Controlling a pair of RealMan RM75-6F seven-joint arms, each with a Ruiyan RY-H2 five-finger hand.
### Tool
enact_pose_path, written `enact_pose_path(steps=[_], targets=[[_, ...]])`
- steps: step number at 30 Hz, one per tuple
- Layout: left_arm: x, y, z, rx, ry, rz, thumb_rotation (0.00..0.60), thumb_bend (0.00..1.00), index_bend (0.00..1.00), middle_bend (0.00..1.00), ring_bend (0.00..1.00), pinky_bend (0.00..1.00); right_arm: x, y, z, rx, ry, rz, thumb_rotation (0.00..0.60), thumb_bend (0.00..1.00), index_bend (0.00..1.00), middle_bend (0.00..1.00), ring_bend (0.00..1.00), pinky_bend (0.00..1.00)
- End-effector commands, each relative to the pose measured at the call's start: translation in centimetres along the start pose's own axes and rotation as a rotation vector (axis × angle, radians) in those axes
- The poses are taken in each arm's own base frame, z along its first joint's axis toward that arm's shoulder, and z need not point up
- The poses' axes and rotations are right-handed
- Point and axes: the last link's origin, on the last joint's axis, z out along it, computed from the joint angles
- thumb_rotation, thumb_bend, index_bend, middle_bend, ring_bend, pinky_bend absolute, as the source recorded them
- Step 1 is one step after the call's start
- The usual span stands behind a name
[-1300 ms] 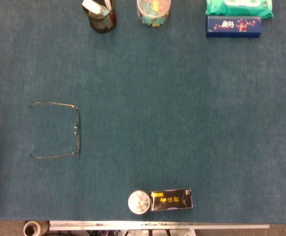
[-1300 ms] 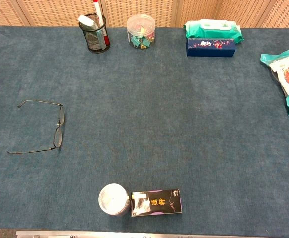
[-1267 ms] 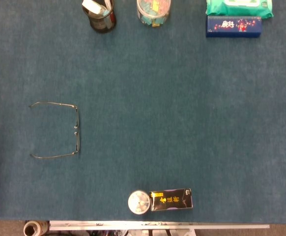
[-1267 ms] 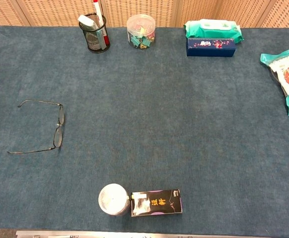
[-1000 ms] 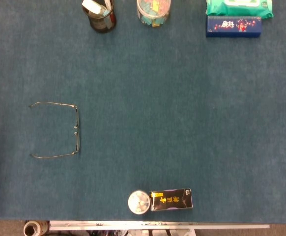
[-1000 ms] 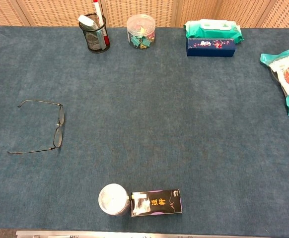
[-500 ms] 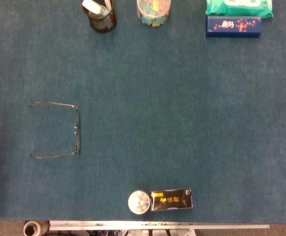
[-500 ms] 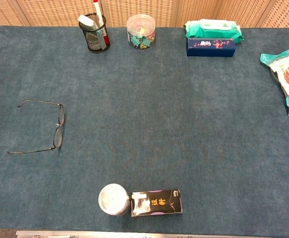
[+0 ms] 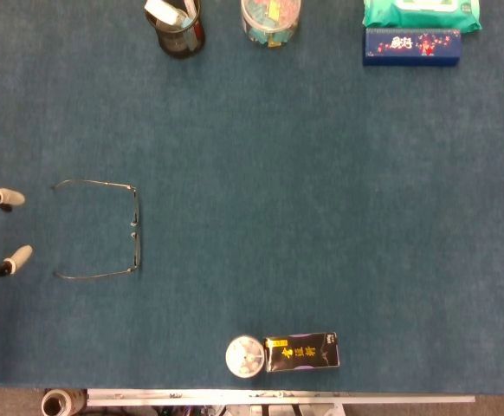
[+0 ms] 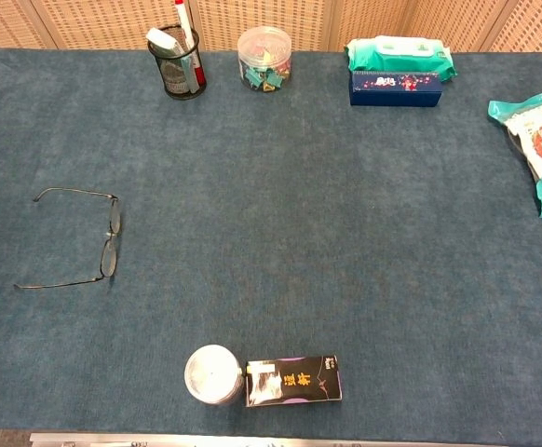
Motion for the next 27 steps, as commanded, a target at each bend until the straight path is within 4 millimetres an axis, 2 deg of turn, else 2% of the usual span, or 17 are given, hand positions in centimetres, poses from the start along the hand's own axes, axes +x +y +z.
enact_pose_path(steps=[1, 6, 11, 19, 27], targets=[[0.0, 0.3, 0.1, -0.015, -0.001, 0.006, 0.600, 0.09, 0.27, 0.32, 0.32, 0.44, -0.1, 0.1, 0.0, 0.004, 0.003, 0.004, 0.600, 0.21, 0.39, 0.43, 0.31, 0.30], [-0.1, 1.4, 0.5, -0.069, -0.008, 0.026, 0.600, 0.08, 0.21, 0.15, 0.23, 0.41, 0.0, 0.1, 0.0, 0.006, 0.002, 0.008, 0.600, 0.21, 0.30, 0.42, 0.31, 0.30], [-0.3, 2.6, 0.9, -0.122, -0.012, 0.039, 0.600, 0.07, 0.16, 0.05, 0.10, 0.27, 0.2, 0.2, 0.0, 0.001, 0.012, 0.011, 0.600, 0.21, 0.29, 0.42, 0.31, 0.30], [-2.0, 4.9, 3.1, -0.258, -0.039, 0.089, 0.600, 0.06, 0.11, 0.00, 0.02, 0.20, 0.1, 0.4, 0.2, -0.007, 0.004, 0.011, 0.600, 0.21, 0.29, 0.42, 0.31, 0.30], [-4.7, 5.6, 3.2, -0.279, -0.092, 0.111, 0.600, 0.06, 0.03, 0.00, 0.02, 0.19, 0.5, 0.6, 0.2, -0.016, 0.019, 0.015, 0.600, 0.21, 0.29, 0.42, 0.31, 0.30]])
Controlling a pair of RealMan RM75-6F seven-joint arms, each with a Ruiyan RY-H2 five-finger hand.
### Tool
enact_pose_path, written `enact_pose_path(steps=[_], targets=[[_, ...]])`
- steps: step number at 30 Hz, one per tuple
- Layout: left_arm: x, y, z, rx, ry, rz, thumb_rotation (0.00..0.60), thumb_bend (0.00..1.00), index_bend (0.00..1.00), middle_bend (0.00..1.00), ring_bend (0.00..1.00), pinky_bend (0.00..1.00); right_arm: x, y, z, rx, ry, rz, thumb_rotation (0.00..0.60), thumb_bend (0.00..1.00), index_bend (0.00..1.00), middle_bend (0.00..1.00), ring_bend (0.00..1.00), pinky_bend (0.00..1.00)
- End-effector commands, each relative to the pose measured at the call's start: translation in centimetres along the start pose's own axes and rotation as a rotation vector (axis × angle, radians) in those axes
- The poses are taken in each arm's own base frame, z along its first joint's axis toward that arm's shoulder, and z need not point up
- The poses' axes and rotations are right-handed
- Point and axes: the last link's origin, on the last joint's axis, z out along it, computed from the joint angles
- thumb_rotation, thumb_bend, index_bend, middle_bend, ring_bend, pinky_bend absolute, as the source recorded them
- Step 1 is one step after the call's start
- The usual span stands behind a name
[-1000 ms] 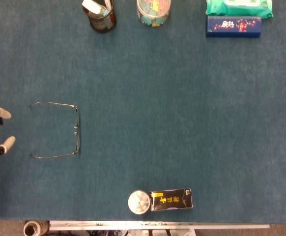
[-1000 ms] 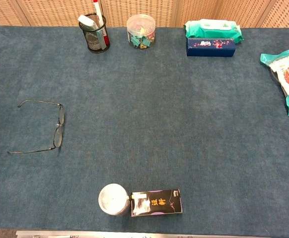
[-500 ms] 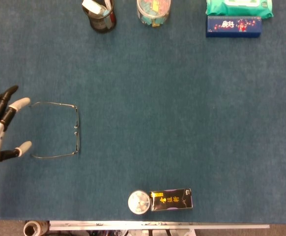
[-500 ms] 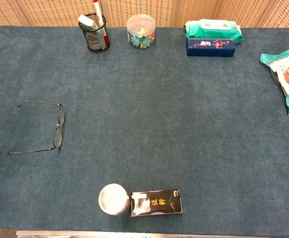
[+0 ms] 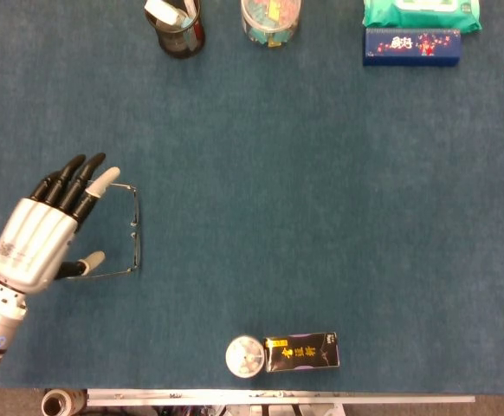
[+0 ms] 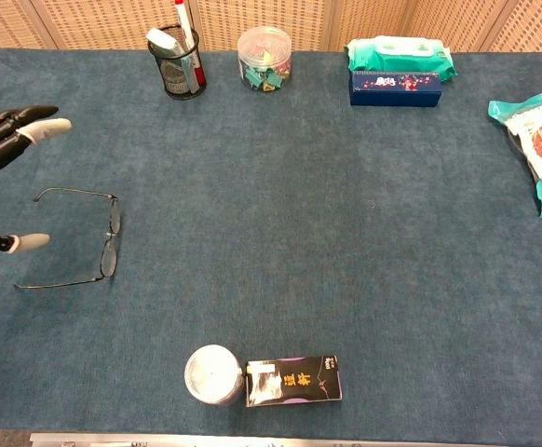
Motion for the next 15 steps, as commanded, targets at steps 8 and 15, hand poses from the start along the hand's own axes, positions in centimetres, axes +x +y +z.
enact_pose_path(steps=[8, 15], targets=[[-1.4, 0.3, 1.4, -0.062, -0.033, 0.065, 0.600, 0.06, 0.01, 0.00, 0.02, 0.18, -0.2, 0.0, 0.1, -0.009, -0.007, -0.004, 0.600, 0.21, 0.29, 0.42, 0.31, 0.30], [-1.8, 0.6, 2.6, -0.090, -0.037, 0.079, 0.600, 0.06, 0.00, 0.00, 0.01, 0.18, -0.2, 0.0, 0.1, -0.008, -0.008, -0.004, 0.600, 0.21, 0.29, 0.42, 0.31, 0.30]])
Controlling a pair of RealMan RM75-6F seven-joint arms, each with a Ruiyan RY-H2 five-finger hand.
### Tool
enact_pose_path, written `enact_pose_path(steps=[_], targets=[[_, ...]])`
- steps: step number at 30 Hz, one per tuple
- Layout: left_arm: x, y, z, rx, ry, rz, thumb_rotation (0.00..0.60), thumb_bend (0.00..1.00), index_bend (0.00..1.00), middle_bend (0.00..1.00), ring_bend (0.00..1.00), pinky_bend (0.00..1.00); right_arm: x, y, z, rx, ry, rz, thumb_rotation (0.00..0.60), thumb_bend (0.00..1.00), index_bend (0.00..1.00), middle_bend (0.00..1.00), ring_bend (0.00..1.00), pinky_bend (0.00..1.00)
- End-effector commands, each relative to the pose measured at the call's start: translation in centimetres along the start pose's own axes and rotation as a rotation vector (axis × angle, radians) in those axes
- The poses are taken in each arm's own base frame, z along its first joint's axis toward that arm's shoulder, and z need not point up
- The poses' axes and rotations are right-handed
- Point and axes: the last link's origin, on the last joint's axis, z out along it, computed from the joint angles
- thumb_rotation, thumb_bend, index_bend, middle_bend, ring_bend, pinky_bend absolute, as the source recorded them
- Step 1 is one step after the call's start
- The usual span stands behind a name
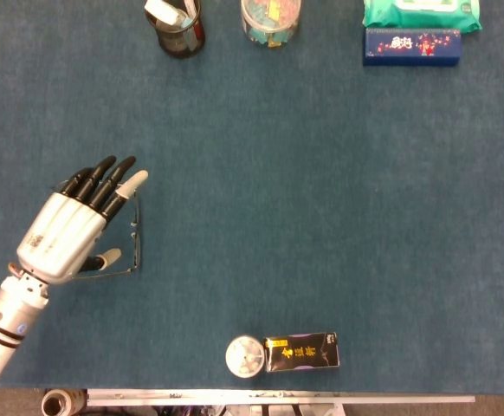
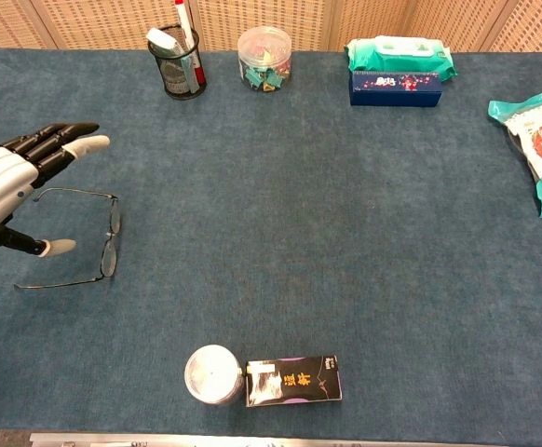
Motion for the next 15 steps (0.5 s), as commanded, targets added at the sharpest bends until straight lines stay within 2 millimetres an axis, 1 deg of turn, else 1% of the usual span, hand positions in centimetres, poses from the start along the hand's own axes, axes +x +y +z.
enact_pose_path(steps=[1, 8, 12, 15], targets=[[0.0, 0.1, 0.4, -0.011, -0.001, 0.005, 0.600, 0.06, 0.00, 0.00, 0.01, 0.17, -0.1, 0.0, 0.0, 0.000, -0.003, 0.000, 0.600, 0.21, 0.29, 0.42, 0.31, 0.30], [-0.3, 0.0, 1.2, -0.034, -0.022, 0.029, 0.600, 0.06, 0.00, 0.00, 0.00, 0.17, -0.2, 0.0, 0.2, -0.005, -0.007, 0.000, 0.600, 0.21, 0.29, 0.42, 0.31, 0.30], [-1.0, -0.4, 1.4, -0.034, -0.034, 0.061, 0.600, 0.06, 0.00, 0.00, 0.00, 0.17, -0.2, 0.1, 0.3, -0.008, -0.010, 0.000, 0.600, 0.21, 0.29, 0.42, 0.31, 0.30], [-1.3, -0.9, 2.1, -0.030, -0.041, 0.066, 0.600, 0.06, 0.00, 0.00, 0.00, 0.17, -0.3, 0.1, 0.4, -0.013, -0.013, 0.001, 0.600, 0.21, 0.29, 0.42, 0.31, 0.30]])
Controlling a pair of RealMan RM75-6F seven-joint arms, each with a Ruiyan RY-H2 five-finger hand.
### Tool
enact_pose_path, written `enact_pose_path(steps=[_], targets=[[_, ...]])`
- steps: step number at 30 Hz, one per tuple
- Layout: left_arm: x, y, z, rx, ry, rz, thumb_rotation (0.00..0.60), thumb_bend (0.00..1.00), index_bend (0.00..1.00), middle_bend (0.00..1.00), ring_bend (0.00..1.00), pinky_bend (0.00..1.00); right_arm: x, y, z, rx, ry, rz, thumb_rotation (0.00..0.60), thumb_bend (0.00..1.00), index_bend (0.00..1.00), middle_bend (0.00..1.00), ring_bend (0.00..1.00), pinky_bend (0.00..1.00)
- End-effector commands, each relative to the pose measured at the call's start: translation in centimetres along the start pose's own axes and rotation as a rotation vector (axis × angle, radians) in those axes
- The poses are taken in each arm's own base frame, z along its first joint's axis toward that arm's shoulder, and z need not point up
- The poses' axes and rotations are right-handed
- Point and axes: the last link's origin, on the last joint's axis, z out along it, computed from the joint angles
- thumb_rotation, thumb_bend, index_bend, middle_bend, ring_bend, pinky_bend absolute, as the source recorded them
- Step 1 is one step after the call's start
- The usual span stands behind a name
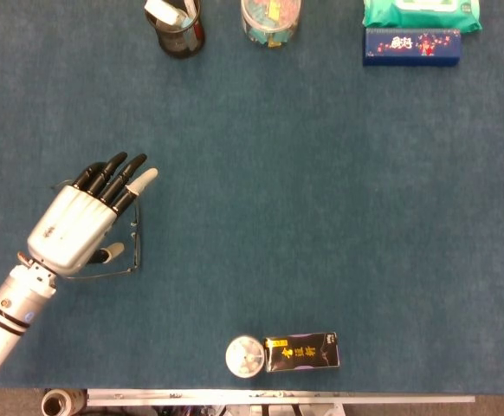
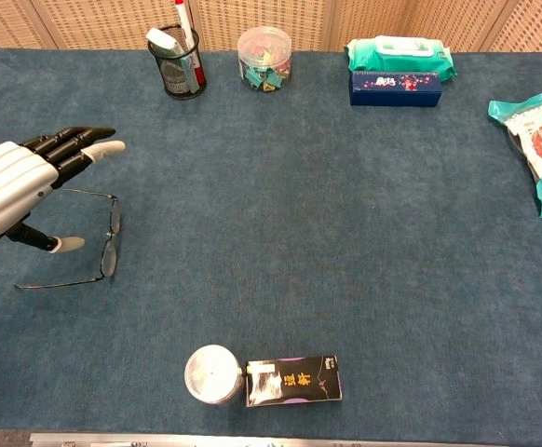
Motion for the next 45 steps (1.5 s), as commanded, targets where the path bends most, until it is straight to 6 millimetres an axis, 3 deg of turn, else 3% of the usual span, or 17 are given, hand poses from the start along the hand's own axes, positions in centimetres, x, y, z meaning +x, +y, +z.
enact_pose_path(steps=[1, 20, 45], targets=[[-0.5, -0.3, 0.6, -0.001, -0.011, 0.001, 0.600, 0.06, 0.00, 0.00, 0.00, 0.17, -0.1, 0.1, 0.1, -0.004, -0.003, 0.001, 0.600, 0.21, 0.29, 0.42, 0.31, 0.30], [-1.7, 0.7, -0.4, -0.023, -0.038, -0.016, 0.600, 0.06, 0.00, 0.00, 0.00, 0.17, -0.4, -0.2, 0.1, -0.005, -0.013, 0.001, 0.600, 0.21, 0.29, 0.42, 0.31, 0.30], [-2.6, 2.5, 1.6, -0.099, -0.058, -0.014, 0.600, 0.06, 0.00, 0.00, 0.00, 0.17, -0.2, -0.1, 0.1, -0.011, -0.008, 0.004, 0.600, 0.21, 0.29, 0.42, 0.31, 0.30]])
